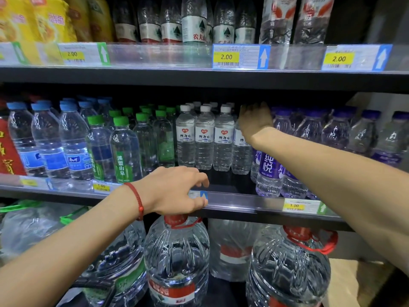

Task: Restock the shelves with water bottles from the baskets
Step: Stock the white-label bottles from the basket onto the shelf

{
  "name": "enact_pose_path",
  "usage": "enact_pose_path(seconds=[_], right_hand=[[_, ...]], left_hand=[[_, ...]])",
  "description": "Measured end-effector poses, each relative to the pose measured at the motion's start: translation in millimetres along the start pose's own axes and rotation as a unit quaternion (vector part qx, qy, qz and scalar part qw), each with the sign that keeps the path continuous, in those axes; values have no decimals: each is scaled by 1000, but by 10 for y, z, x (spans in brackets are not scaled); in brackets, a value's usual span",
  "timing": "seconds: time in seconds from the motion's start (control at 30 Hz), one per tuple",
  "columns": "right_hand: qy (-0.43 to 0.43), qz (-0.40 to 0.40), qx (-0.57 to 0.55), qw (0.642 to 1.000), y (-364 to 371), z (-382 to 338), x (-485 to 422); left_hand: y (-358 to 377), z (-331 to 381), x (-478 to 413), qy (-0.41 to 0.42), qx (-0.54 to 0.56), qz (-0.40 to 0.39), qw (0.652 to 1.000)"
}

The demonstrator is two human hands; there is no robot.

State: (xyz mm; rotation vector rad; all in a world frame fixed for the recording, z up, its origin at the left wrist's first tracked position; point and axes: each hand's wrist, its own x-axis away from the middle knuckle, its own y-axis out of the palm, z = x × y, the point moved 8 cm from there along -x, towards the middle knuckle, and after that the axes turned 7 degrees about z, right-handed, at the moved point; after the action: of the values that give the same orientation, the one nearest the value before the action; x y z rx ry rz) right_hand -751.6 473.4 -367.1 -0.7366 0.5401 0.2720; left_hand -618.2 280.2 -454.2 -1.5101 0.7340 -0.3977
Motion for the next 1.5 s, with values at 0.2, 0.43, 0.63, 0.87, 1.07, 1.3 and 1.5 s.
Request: enact_pose_path(seconds=[0.2,0.43,0.63,0.87,1.07,1.3,1.5], right_hand=[[22,-10,-16,1000,54,-54,-34],[20,17,-24,999,-20,-92,89],[-7,5,-90,996,-199,-248,415],[-95,214,-267,935,-847,-365,1392],[-141,213,-381,889,-1144,-485,2029],[-240,186,-469,829,-1364,-1163,2623],[-326,189,-511,773,-1626,-1822,3128]], left_hand=[[-22,54,-21,8,9,25,1000],[-38,74,-4,11,9,32,999],[-152,59,-6,4,-13,46,999],[-330,-107,171,-55,-103,106,988],[-232,-139,616,-109,-164,166,966],[274,-201,1491,-195,-182,99,959],[599,-202,2478,-288,-202,42,935]])
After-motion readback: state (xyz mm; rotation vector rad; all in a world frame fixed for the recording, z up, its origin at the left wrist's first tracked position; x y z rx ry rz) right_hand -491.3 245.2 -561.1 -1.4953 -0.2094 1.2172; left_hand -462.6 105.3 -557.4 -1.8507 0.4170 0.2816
